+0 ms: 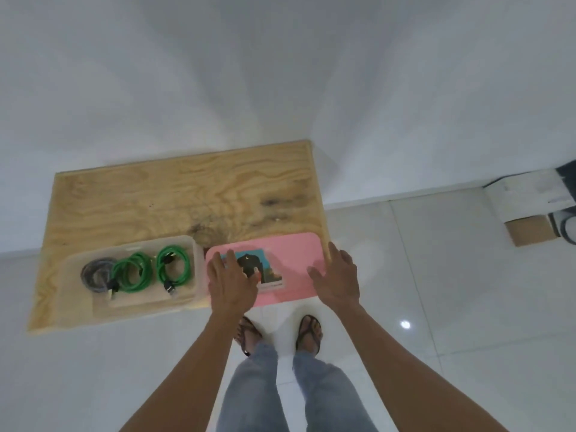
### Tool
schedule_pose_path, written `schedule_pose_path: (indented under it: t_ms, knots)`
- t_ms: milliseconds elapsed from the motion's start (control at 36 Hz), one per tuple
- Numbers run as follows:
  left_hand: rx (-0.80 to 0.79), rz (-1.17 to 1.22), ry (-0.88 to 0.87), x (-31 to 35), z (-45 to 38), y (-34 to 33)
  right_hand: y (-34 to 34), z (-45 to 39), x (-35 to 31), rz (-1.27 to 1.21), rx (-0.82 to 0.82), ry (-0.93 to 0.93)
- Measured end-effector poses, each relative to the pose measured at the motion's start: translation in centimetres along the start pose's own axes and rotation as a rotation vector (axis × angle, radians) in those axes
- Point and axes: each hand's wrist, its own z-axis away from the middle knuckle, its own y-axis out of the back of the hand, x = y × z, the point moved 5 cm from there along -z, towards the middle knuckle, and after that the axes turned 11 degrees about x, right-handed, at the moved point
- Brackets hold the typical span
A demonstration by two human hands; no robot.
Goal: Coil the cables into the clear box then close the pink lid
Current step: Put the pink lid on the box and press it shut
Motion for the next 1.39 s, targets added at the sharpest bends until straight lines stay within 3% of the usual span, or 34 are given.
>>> schedule_pose_path:
  t_ms: [333,639,778,972,1139,1389]
  knots:
    - [0.038,-0.11,0.076,0.6,0.3,-3.1,-1.8,-1.5,2.3,-0.147,-0.028,-0.045]
    - [0.029,0.039,0.176,2.3,1.2,-3.4,0.6,-1.6,3.1,-0.099,0.034,-0.079]
    - [0.045,0.023,0.146,4.6,1.4,-1.0,2.8,-1.5,2.3,-0.121,0.112,-0.116]
    - [0.223,0.048,0.024,5.8,0.6,7.2,4.9,-1.0,-3.3,-0.183,0.191,-0.085]
    - [0.327,0.193,0.076,1.1,-0.8,14.3,3.3,2.1,-10.9,-0.252,0.188,0.034]
    - [0.349,0.212,0.123,-12.3,-3.0,21.3,-4.2,9.5,-21.1,-0.297,0.121,0.151]
